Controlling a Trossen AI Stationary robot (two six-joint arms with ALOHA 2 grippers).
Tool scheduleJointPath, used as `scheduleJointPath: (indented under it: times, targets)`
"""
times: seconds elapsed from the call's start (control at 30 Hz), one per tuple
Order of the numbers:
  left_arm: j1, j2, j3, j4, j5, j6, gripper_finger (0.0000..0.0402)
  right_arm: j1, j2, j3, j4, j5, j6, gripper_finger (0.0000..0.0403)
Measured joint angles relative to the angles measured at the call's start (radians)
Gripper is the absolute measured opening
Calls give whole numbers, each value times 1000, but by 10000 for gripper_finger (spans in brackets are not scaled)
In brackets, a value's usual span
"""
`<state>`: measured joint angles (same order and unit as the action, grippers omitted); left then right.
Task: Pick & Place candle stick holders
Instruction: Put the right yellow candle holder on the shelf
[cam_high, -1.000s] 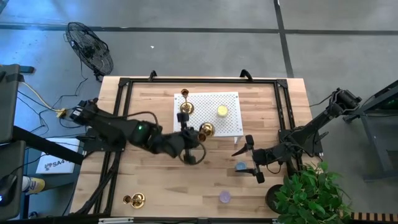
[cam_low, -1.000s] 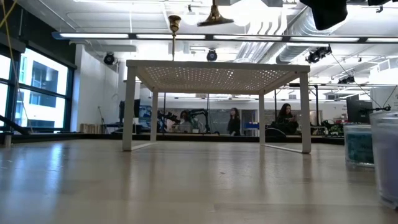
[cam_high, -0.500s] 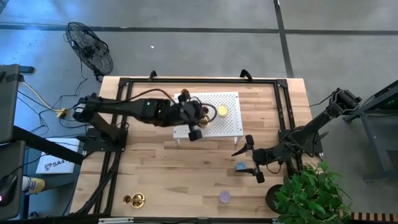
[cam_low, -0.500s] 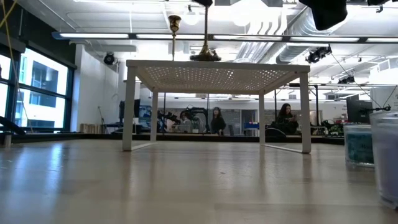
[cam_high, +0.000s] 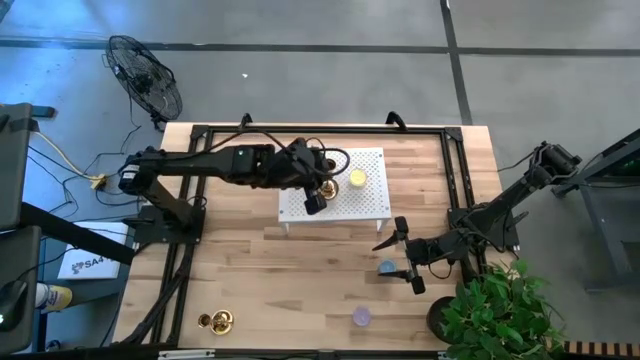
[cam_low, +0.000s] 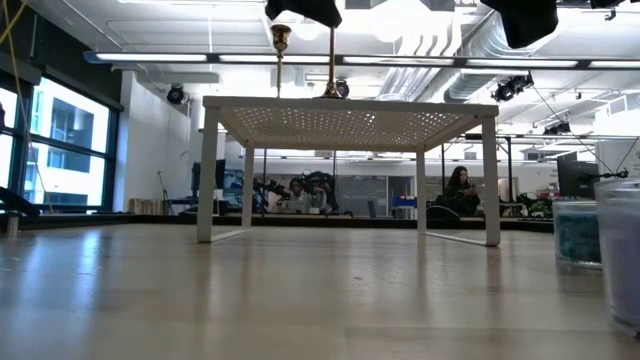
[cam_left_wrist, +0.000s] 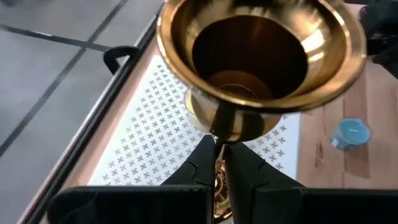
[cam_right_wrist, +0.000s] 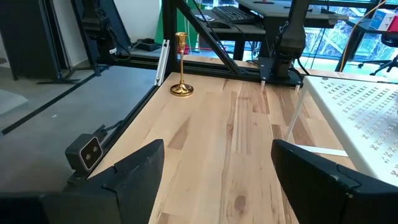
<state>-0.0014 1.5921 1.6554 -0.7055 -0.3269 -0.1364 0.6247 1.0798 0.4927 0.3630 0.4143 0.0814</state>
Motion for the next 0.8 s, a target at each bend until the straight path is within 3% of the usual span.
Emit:
scheduleJointPath:
  times: [0.33,0.8]
  targets:
    - [43,0,-2,1,78,-28,8,0,0,0,0,-1,0,291]
    - [43,-5,-63,68,60,-20,8,0,0,0,-5,-4,0,291]
